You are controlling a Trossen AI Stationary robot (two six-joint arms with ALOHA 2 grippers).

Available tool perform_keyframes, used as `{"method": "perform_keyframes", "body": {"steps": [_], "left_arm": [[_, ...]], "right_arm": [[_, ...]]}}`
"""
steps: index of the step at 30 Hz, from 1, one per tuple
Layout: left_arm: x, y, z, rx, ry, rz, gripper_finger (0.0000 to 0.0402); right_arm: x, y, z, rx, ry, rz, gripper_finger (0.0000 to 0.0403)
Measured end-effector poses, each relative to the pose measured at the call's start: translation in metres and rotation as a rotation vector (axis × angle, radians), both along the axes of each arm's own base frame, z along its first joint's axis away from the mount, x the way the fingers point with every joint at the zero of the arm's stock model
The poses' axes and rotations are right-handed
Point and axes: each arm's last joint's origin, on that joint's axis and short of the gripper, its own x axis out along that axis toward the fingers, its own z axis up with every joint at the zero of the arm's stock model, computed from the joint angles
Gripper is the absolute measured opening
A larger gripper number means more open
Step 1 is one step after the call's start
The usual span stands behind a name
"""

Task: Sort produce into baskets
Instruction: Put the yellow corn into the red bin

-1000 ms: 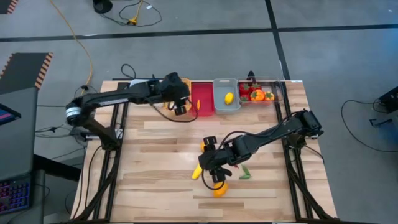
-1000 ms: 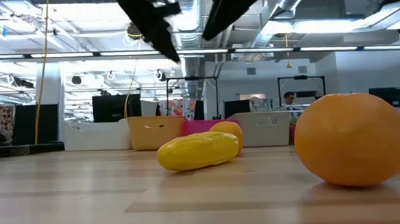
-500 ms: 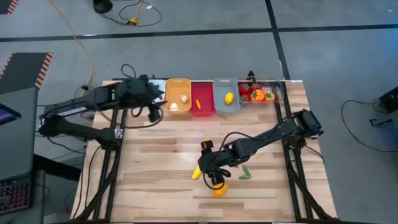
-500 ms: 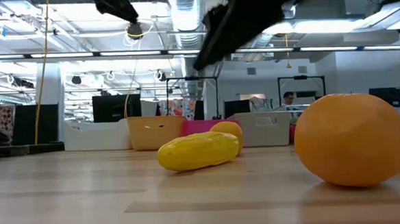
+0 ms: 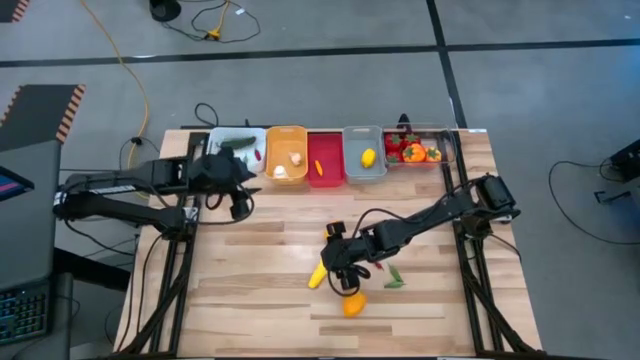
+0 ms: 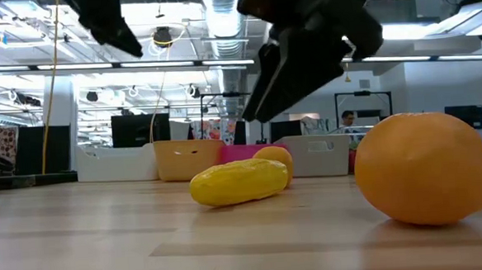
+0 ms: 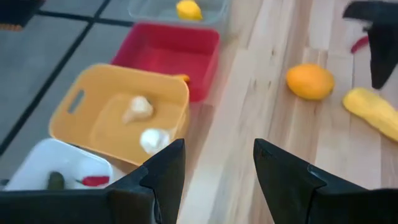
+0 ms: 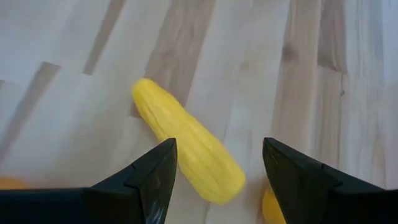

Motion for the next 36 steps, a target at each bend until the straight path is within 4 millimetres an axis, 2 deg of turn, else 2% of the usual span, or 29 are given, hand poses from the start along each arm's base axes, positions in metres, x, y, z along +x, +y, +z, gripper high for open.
{"method": "perform_keyframes", "body": {"steps": [5,11,16,22,25,31,36], "left_arm": [[0.007,-0.003,-0.019,0.0,-0.024,-0.015,0.0178],[0.012,-0.003,-0.032,0.005,-0.069,-0.021,0.0178],[0.013,-0.003,-0.033,-0.008,-0.077,-0.01,0.0178],[0.013,-0.003,-0.033,-0.013,-0.082,-0.005,0.0178],[0.013,-0.003,-0.033,-0.016,-0.084,-0.002,0.0178],[0.013,-0.003,-0.033,-0.02,-0.085,-0.002,0.0178],[0.013,-0.003,-0.033,-0.02,-0.085,-0.002,0.0178]], "right_arm": [[-0.001,-0.006,-0.007,0.0,-0.005,-0.012,0.0265],[-0.001,-0.001,-0.009,0.037,-0.038,0.05,0.0265],[-0.001,0.009,-0.007,0.01,-0.093,0.135,0.0264],[-0.001,0.007,-0.008,0.0,-0.084,0.129,0.0254],[0.004,0.003,-0.018,-0.007,-0.067,0.115,0.0245],[0.011,0.006,-0.057,-0.016,0.046,0.13,0.0233],[0.019,0.005,-0.067,-0.02,0.072,0.124,0.0232]]}}
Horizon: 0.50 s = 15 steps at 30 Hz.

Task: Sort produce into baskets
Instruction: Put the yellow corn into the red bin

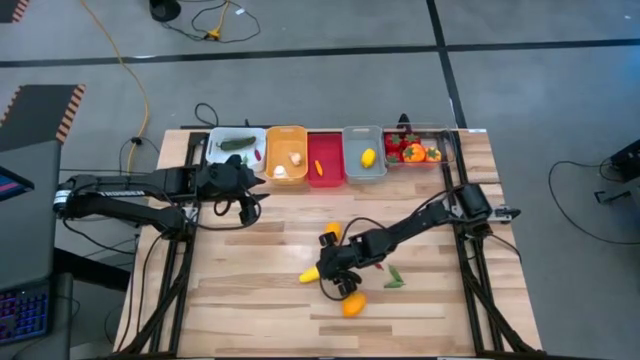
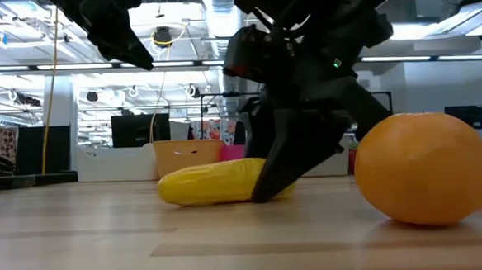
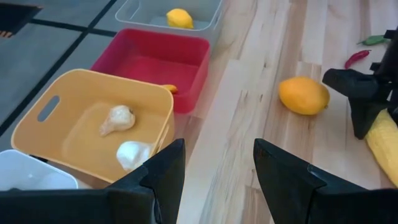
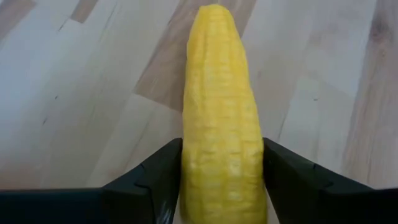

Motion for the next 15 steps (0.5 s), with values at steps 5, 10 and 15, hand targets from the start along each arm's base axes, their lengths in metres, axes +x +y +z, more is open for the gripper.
{"method": "perform_keyframes", "body": {"steps": [5,10,15], "left_arm": [[0.0,0.0,0.0,-0.001,-0.001,0.001,0.0178],[0.0,0.0,0.0,-0.001,-0.001,0.001,0.0178],[0.0,0.0,0.0,-0.002,-0.001,0.001,0.0178]], "right_arm": [[-0.001,-0.002,0.004,-0.009,0.033,-0.005,0.0212],[0.001,-0.003,0.026,-0.007,0.018,-0.008,0.0178],[0.002,-0.017,0.074,0.006,-0.05,-0.041,0.0189]]}}
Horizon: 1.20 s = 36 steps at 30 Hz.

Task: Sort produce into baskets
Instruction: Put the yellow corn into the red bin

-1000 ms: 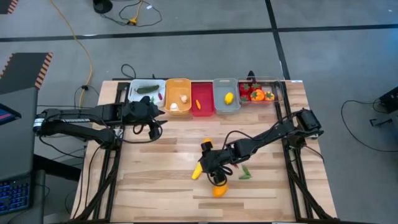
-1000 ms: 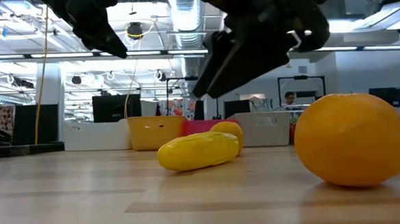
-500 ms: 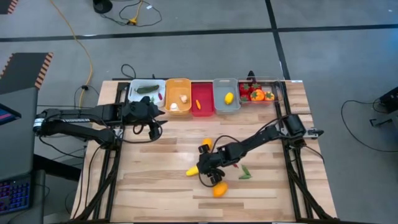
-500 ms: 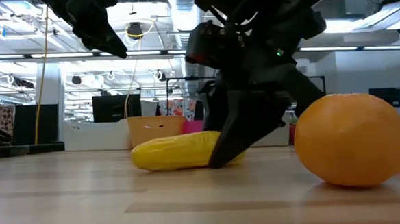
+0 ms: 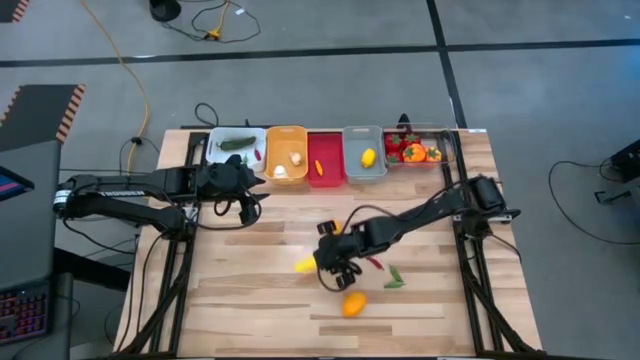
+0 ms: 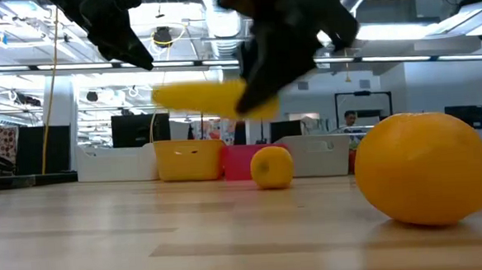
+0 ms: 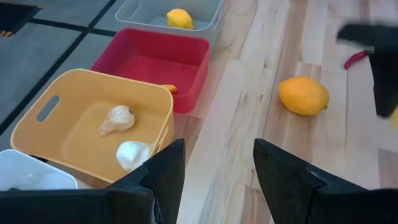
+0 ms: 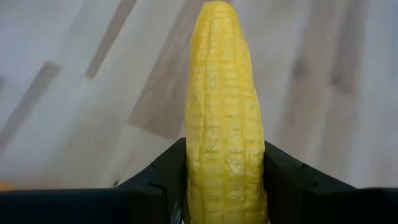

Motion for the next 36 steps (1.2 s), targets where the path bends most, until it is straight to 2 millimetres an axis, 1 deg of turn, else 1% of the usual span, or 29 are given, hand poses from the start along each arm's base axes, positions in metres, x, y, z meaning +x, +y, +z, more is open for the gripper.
{"method": "perform_keyframes", "body": {"steps": [2,6,9,12,14,17,21,24,27,29,36], "left_arm": [[0.0,0.0,0.0,0.0,0.0,0.0,0.0178],[0.0,0.0,0.0,0.0,0.0,0.0,0.0178],[0.0,0.0,0.0,0.0,0.0,0.0,0.0178],[0.0,0.0,0.0,0.0,0.0,-0.001,0.0178],[0.0,0.0,0.0,0.001,0.001,-0.002,0.0178],[0.0,0.0,0.0,0.004,0.002,-0.005,0.0178],[0.0,0.0,0.0,0.004,0.003,-0.006,0.0178],[0.0,0.0,0.0,0.004,0.004,-0.013,0.0178],[0.0,0.0,0.0,-0.002,0.005,-0.019,0.0178],[0.0,-0.001,0.0,-0.002,0.006,-0.022,0.0178],[0.0,-0.001,0.0,-0.001,0.005,-0.023,0.0178]], "right_arm": [[-0.001,-0.012,0.02,-0.011,-0.044,-0.04,0.0201],[-0.007,-0.044,0.057,-0.114,-0.163,-0.142,0.021],[-0.011,-0.074,0.072,-0.206,-0.203,-0.262,0.0208],[-0.013,-0.106,0.078,-0.229,-0.216,-0.366,0.0203],[-0.014,-0.128,0.078,-0.234,-0.217,-0.423,0.0202],[-0.013,-0.157,0.069,-0.242,-0.189,-0.501,0.0203],[-0.011,-0.189,0.047,-0.214,-0.128,-0.617,0.0208],[-0.011,-0.207,0.033,-0.185,-0.092,-0.695,0.0209],[-0.015,-0.219,0.024,-0.182,-0.046,-0.734,0.0209],[-0.015,-0.222,0.023,-0.182,-0.047,-0.742,0.0209],[-0.016,-0.225,0.023,-0.181,-0.046,-0.749,0.0211]]}}
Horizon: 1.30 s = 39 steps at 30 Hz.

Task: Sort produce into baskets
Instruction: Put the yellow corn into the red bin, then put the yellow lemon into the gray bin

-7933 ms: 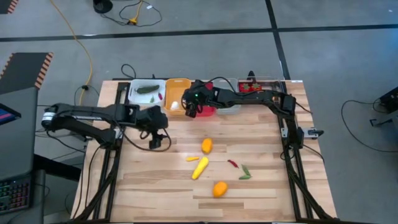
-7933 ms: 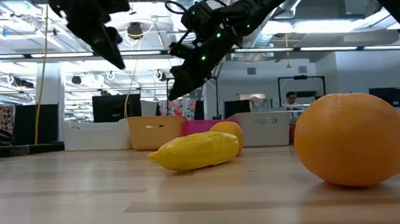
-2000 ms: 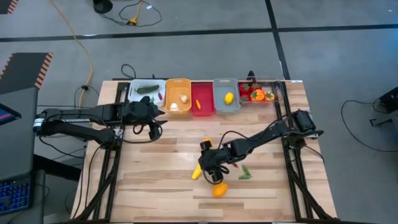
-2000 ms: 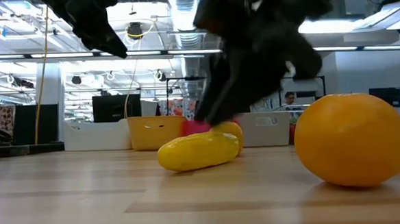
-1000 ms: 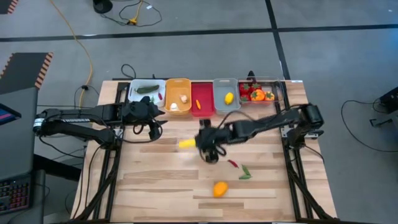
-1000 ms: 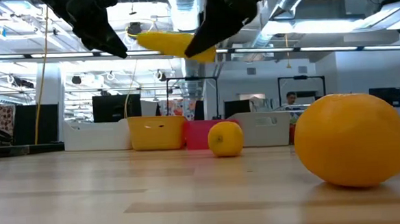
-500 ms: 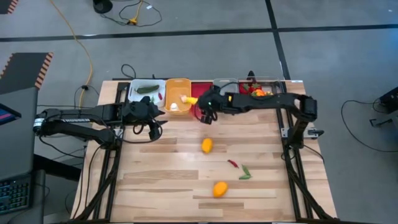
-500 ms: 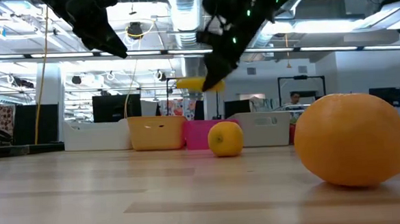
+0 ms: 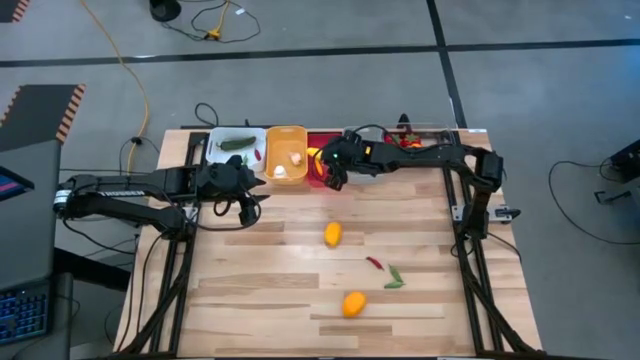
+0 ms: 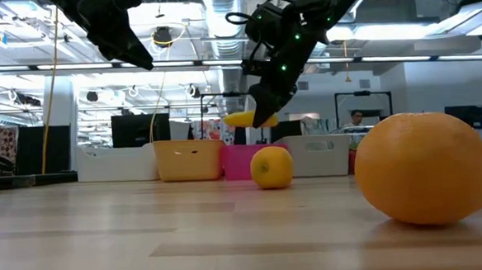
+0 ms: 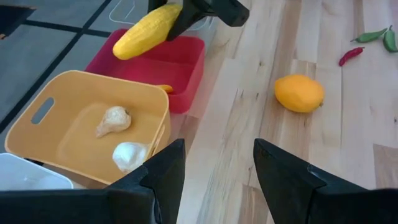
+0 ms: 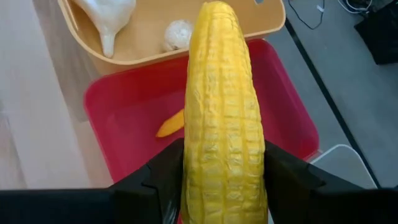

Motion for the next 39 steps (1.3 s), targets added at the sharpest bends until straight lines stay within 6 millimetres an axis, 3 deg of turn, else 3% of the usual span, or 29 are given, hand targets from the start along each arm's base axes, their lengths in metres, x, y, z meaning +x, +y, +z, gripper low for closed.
{"method": "perform_keyframes", "body": {"steps": [11,16,22,26,35,39], "left_arm": [[0.0,0.0,0.0,0.0,0.0,0.0,0.0178],[0.0,0.0,0.0,0.0,-0.001,0.001,0.0178],[0.0,0.0,0.0,0.0,0.0,0.001,0.0178],[0.0,0.0,0.0,0.0,0.001,0.001,0.0178],[0.0,0.0,0.0,0.0,0.001,0.001,0.0178],[0.0,0.0,0.0,0.0,0.001,0.001,0.0178]], "right_arm": [[0.0,0.001,0.0,0.0,0.0,0.003,0.0282],[0.001,0.013,0.013,0.011,0.03,0.031,0.0298],[0.002,0.043,0.049,0.077,0.095,0.042,0.0297],[0.007,0.066,0.067,0.137,0.031,0.006,0.0297],[0.015,0.122,0.071,0.271,-0.09,-0.046,0.0296],[0.015,0.143,0.071,0.387,-0.17,-0.163,0.0296]]}}
